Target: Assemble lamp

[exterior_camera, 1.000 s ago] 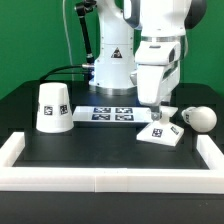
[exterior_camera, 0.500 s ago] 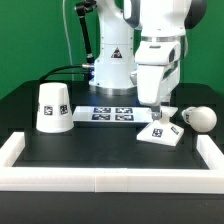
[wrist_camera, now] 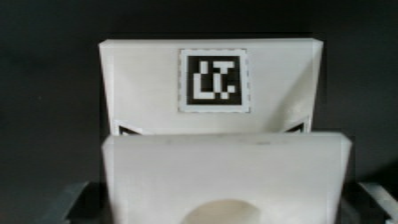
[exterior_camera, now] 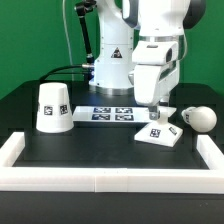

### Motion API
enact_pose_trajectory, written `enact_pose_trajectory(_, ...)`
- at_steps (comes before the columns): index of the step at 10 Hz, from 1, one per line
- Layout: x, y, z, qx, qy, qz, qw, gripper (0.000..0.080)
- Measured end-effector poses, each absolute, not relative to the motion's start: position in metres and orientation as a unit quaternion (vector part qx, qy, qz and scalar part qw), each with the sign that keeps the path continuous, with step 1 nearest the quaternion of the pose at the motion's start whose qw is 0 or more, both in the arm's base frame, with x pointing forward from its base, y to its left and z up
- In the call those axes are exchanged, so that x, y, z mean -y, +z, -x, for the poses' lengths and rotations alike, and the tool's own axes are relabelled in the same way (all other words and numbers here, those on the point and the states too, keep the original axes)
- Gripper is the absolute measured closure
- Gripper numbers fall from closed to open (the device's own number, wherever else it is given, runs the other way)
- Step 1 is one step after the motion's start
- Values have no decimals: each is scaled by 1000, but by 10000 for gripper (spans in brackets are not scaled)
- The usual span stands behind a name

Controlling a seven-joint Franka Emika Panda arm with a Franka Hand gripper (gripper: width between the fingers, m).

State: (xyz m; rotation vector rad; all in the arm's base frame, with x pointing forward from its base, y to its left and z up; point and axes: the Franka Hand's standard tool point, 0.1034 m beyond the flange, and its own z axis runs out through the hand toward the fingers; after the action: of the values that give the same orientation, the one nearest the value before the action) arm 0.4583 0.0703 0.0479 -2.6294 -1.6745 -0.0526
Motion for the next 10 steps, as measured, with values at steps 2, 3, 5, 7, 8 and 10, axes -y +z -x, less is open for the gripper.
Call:
enact_pose_trajectory(2,-58,49,-482,530,-19,848,11,265)
enact_pose_trajectory(3,-54,49,-490,526,-21,850,11,264)
enact_pose_trajectory(5,-43,49,-507,528,-16,849,14,264)
enact_pose_trajectory(7,-46,49,-505,489,-17,872,15,264)
enact_pose_trajectory(8,-46,49,-505,451,-17,892,15,264)
enact_pose_trajectory(10,-47,49,-505,407,-16,913,16,264)
